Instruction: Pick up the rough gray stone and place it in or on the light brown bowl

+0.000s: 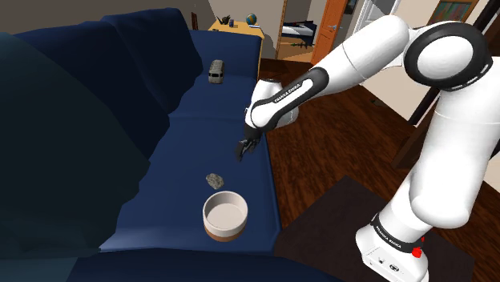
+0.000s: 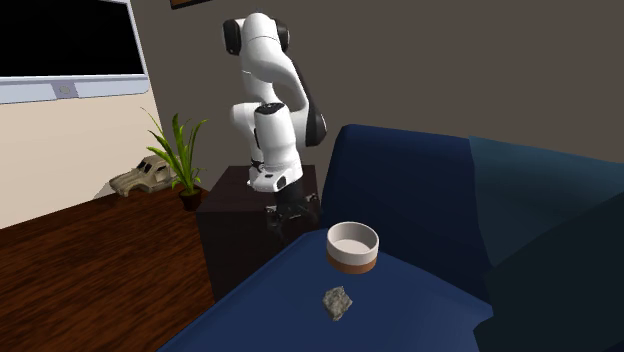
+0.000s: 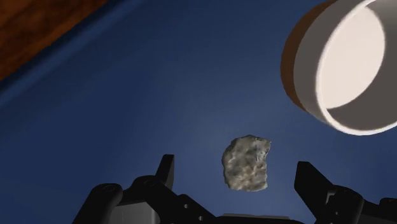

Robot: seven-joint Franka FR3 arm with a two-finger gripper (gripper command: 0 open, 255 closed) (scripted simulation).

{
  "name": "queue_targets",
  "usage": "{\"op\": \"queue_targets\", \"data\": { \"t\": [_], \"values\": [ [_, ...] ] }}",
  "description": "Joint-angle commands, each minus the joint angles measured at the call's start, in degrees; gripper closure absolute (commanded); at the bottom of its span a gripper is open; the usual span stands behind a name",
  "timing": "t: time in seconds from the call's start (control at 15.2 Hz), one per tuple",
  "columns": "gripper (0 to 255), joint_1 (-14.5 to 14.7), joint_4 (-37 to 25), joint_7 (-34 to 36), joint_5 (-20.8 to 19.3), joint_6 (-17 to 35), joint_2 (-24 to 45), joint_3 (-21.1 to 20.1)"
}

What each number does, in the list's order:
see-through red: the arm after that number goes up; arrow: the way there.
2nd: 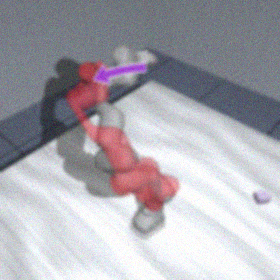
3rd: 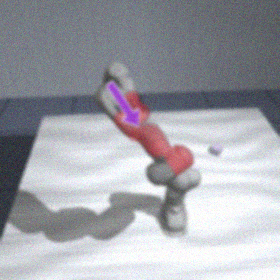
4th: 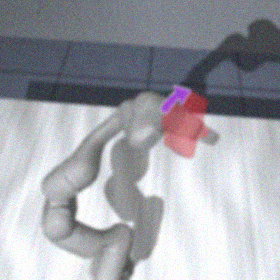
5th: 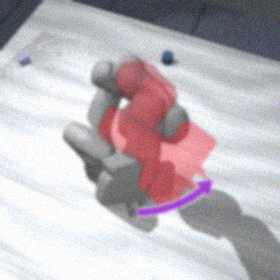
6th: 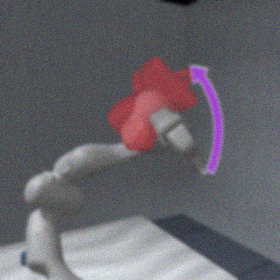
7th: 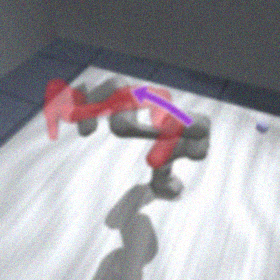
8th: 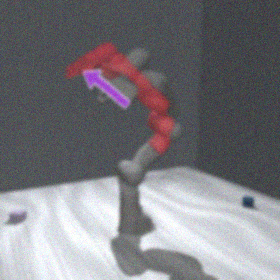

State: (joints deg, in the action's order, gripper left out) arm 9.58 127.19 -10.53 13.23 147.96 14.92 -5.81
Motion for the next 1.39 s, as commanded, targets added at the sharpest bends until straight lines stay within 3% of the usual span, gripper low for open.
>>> {"op": "queue_targets", "data": {
  "t": [0.0, 0.79, 1.32],
  "values": [
    [0, 0.6, -2.8, -0.6, 0.2, 2.3, 4.4, -0.6],
    [0, 3.9, -26.6, -2.9, -1.9, 6.7, 29.5, -2.3],
    [0, 4.8, -30.6, -2.7, -2.1, 8.7, 35.4, -2.1]
  ]
}}
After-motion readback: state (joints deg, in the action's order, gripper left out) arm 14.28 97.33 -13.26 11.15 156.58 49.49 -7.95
